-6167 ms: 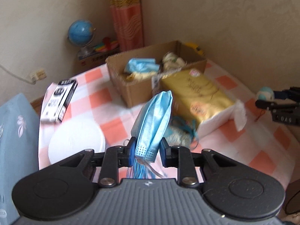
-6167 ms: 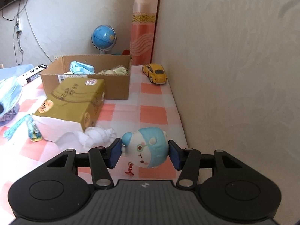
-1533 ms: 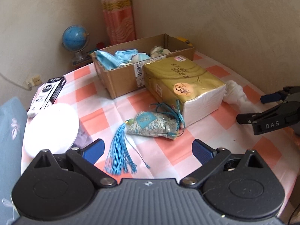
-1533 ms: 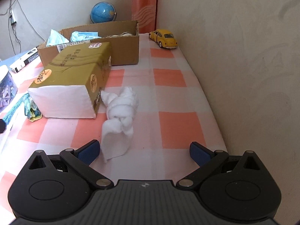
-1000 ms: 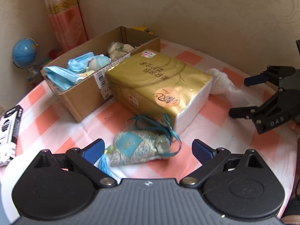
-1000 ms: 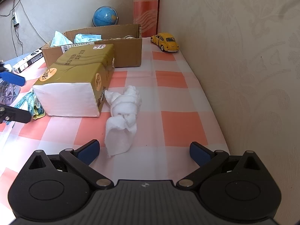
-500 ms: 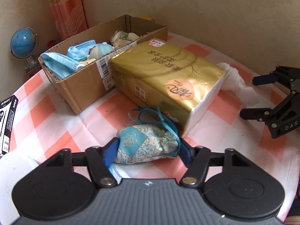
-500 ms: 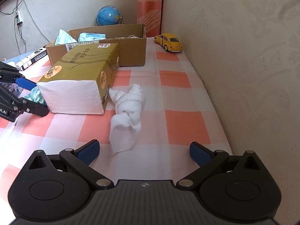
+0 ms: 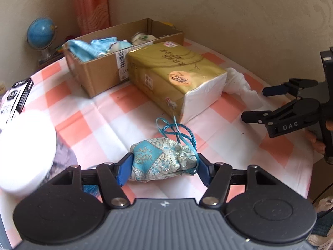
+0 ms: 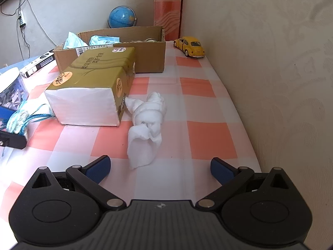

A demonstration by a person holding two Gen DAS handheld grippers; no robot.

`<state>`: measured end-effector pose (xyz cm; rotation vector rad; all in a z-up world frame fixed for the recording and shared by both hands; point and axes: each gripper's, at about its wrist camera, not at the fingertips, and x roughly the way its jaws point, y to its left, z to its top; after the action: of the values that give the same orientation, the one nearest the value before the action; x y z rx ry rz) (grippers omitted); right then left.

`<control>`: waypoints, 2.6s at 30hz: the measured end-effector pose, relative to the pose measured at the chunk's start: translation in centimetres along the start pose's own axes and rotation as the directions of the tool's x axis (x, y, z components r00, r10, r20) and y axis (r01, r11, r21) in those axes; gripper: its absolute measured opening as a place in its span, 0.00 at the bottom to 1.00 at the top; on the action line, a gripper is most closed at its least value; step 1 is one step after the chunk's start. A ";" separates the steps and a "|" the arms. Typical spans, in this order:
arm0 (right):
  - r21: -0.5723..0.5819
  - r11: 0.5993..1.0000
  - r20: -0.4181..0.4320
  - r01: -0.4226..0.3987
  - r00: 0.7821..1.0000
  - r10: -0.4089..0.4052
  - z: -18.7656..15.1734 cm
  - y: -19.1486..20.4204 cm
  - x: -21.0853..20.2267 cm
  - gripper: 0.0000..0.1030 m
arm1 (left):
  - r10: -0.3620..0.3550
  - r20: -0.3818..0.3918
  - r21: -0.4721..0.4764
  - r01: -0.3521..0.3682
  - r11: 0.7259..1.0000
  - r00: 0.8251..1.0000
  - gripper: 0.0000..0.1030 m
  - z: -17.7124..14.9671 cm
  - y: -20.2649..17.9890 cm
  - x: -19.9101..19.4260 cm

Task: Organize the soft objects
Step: 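Close the left gripper on the floral sachet while the right gripper grasps the white cloth, then carry the white cloth into the box with the right gripper and release while the left lifts the sachet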

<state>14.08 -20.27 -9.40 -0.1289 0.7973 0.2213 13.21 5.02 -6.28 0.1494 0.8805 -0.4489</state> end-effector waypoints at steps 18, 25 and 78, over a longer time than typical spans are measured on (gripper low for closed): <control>-0.143 0.990 0.011 -0.007 1.000 0.008 3.0 1.1 1.6 0.79 | 0.033 0.000 0.000 -0.033 0.999 0.999 0.62 -0.4 -0.4 0.5; -0.177 0.984 0.029 0.000 1.000 0.005 3.4 1.1 0.9 0.51 | 0.035 0.000 0.002 -0.035 0.999 0.999 0.62 -0.5 -0.5 0.4; -0.234 0.971 0.141 -0.044 0.987 0.079 22.5 2.2 7.3 0.72 | 0.026 0.132 -0.063 -0.018 0.998 0.991 0.45 1.2 0.4 -4.3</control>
<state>34.08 -12.65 0.84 -0.3031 0.6247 0.3782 11.92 6.37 -2.22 0.0715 0.7606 -0.4054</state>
